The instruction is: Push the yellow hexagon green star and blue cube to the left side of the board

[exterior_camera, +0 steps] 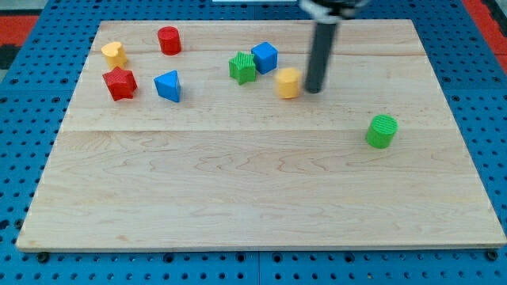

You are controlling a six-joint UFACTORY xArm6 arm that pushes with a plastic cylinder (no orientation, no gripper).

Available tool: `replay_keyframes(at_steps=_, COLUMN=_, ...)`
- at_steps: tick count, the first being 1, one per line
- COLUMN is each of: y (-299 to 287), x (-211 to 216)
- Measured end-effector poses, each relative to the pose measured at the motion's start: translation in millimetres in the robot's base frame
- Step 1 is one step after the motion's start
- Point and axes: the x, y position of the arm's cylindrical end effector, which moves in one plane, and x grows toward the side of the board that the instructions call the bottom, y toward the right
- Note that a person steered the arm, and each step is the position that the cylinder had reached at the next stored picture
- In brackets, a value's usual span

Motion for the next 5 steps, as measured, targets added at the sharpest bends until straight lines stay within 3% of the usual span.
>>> replay_keyframes(at_steps=1, y=-35.0, x=15.6)
replay_keyframes(at_steps=2, y=-5.6, x=5.2)
replay_keyframes(at_steps=3, y=-88.8, x=-13.8)
replay_keyframes(at_steps=5, y=-99.1, x=30.8)
